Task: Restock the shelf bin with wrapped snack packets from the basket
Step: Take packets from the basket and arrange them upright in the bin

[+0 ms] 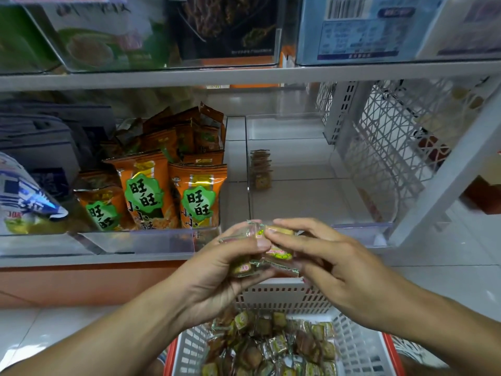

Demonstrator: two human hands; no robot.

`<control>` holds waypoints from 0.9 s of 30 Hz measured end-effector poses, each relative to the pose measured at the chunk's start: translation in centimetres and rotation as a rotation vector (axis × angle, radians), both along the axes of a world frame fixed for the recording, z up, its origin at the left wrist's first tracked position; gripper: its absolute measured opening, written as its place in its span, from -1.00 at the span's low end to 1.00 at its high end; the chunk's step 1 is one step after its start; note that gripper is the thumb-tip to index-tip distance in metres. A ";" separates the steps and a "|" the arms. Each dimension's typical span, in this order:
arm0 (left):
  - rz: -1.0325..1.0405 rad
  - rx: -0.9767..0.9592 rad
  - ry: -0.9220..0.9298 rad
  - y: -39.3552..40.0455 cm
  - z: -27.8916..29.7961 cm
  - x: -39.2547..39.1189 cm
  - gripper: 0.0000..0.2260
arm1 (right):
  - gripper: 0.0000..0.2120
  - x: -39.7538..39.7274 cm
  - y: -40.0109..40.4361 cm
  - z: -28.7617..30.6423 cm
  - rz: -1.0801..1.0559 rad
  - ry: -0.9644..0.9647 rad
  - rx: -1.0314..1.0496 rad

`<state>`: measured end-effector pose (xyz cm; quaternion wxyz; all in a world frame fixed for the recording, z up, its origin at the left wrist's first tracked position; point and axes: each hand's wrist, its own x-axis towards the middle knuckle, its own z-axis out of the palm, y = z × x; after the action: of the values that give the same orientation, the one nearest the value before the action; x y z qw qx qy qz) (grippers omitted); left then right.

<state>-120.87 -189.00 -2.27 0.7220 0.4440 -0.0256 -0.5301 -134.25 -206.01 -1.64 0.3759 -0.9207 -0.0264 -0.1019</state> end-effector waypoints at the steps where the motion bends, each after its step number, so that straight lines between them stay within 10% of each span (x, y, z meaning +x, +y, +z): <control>1: -0.005 0.000 0.002 0.0 0.0 0.0 -0.49 | -0.42 0.1 -0.2 0.0 -0.009 0.015 0.028; 16: 0.035 -0.125 0.196 0.0 1.0 0.1 -0.40 | -0.36 1.2 -2.8 1.9 -0.484 0.146 1.519; 20: 0.010 -0.053 0.161 -0.2 0.6 0.1 -0.59 | -0.43 1.0 -2.2 2.5 -0.469 0.021 1.311; 24: -0.018 0.011 0.092 -0.6 0.1 -0.3 -0.75 | -0.65 0.2 -0.4 3.2 -0.462 -0.363 0.641; 27: -0.042 -0.004 0.040 -0.9 -0.1 -0.8 -0.67 | -0.72 -0.4 1.8 1.9 -0.378 -0.286 0.393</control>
<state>-121.62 -189.85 -2.40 0.7119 0.4311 -0.0214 -0.5539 -134.65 -204.24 0.21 0.5137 -0.7953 0.1130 -0.3015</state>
